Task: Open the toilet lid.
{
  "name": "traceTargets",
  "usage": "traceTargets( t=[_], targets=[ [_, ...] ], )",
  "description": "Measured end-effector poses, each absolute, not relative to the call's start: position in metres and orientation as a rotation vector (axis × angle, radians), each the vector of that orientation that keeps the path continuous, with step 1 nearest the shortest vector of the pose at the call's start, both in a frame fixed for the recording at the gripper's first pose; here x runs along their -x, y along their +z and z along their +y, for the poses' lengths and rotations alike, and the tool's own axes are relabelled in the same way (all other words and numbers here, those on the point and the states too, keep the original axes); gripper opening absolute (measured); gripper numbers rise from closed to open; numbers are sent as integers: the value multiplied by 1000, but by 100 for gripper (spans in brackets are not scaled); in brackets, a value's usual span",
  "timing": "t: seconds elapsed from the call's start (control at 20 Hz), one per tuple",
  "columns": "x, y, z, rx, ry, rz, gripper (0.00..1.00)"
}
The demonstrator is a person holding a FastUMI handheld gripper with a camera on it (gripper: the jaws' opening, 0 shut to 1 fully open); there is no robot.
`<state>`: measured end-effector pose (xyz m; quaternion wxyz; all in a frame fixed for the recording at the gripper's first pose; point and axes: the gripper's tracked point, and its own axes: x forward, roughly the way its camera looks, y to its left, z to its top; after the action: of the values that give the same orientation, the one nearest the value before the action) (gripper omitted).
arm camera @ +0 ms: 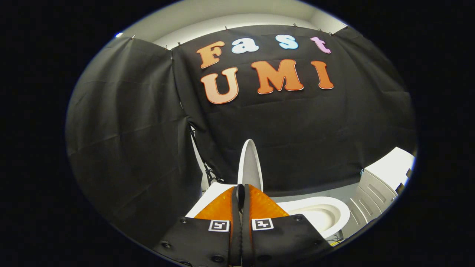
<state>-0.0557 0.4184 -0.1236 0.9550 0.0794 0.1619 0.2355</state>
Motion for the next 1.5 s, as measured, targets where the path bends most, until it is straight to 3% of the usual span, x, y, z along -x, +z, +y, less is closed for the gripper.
traceTargets(
  t=[0.8,1.35,1.45,1.5],
  targets=[
    [83,-137,517,-31,566,334,9],
    [76,-137,508,45,505,297,9],
    [78,-131,505,14,521,293,12],
    [76,-126,502,14,513,281,19]
  ],
)
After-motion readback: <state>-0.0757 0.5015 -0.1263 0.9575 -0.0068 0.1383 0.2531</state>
